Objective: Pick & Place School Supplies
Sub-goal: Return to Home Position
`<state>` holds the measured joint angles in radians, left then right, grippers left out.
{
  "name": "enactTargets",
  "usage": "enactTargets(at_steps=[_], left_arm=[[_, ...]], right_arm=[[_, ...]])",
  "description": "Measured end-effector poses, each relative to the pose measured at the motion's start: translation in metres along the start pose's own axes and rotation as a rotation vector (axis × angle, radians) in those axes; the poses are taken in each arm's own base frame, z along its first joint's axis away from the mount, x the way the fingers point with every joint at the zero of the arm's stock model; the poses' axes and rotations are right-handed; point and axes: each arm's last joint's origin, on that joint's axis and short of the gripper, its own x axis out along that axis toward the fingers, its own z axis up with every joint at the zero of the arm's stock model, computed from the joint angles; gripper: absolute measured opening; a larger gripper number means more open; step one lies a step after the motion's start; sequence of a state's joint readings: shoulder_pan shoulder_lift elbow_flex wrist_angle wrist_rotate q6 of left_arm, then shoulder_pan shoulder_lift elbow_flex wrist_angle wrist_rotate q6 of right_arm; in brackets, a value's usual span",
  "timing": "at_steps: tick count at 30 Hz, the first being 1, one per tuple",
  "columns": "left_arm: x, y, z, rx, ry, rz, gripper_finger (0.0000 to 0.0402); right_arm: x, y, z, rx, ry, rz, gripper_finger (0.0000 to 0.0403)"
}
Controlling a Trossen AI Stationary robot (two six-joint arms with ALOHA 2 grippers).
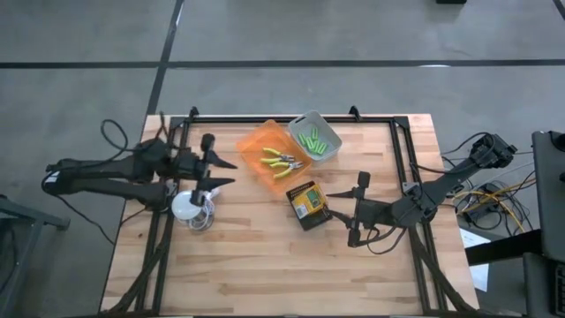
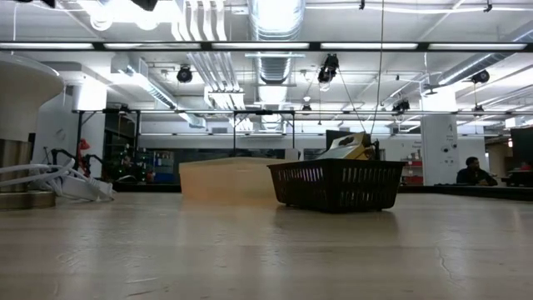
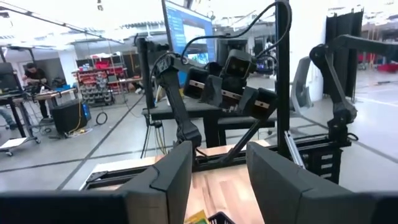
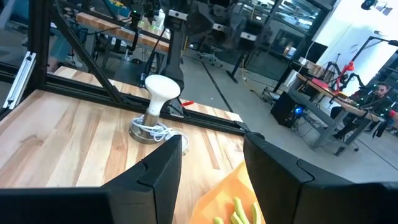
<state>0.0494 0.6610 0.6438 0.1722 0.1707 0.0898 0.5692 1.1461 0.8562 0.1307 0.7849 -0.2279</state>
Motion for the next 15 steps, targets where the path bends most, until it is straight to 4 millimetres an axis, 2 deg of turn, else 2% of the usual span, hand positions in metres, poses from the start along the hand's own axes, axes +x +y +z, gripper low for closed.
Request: enactTargets(at_steps=[15], left_arm=[[-0.082,-0.018,-0.042,0.047,-0.211,0.022,0.0159]], right_arm=[[0.000,0.000,0.000,0.000,0.000,0.000,0.0169]])
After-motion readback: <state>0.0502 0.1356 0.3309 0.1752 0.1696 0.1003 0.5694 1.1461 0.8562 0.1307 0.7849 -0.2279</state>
